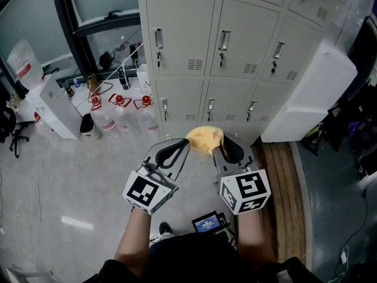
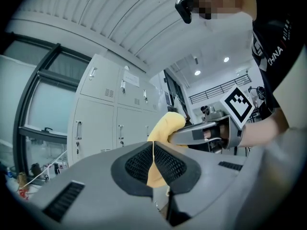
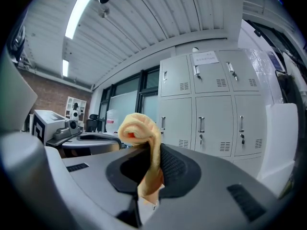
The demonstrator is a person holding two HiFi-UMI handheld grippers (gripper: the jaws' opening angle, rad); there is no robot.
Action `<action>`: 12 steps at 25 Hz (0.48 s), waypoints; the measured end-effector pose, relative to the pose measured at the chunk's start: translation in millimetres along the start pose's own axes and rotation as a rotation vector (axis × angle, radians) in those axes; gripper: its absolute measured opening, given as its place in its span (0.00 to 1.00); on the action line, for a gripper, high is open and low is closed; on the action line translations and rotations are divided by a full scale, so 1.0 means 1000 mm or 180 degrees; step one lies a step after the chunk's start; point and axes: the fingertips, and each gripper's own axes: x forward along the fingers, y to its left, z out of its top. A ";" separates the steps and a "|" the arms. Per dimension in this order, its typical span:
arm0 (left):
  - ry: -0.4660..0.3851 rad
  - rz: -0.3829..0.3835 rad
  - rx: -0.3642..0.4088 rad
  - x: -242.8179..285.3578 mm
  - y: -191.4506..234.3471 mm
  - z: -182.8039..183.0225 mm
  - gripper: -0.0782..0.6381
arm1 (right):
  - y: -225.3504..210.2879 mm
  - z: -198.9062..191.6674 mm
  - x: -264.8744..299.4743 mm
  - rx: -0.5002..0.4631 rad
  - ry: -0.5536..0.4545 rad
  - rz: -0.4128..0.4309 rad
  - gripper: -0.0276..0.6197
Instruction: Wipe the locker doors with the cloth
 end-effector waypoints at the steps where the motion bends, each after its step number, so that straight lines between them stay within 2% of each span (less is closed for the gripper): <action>1: 0.0046 -0.0002 0.0016 0.001 -0.001 -0.001 0.14 | 0.000 0.000 0.001 0.0027 -0.0004 0.0019 0.15; 6: 0.0075 0.0036 0.0017 0.002 0.003 -0.004 0.14 | 0.002 -0.002 0.007 0.0100 -0.0003 0.0094 0.15; 12: 0.0307 0.0131 0.0056 0.002 0.011 -0.011 0.14 | -0.002 -0.002 0.010 0.0176 0.0007 0.0130 0.15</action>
